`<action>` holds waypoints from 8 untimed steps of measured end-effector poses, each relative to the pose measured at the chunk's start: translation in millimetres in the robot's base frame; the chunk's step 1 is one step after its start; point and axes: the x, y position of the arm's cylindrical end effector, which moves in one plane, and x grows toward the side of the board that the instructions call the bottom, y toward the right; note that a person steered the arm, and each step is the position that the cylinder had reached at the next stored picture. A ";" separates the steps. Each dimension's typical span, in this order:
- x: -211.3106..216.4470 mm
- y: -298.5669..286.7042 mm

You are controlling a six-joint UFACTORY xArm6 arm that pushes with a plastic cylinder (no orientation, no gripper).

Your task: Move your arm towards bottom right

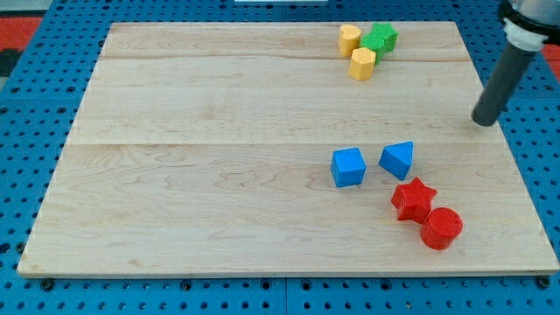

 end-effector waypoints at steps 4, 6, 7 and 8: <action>64.0 26.1; 64.0 25.7; 64.2 24.3; 69.1 18.7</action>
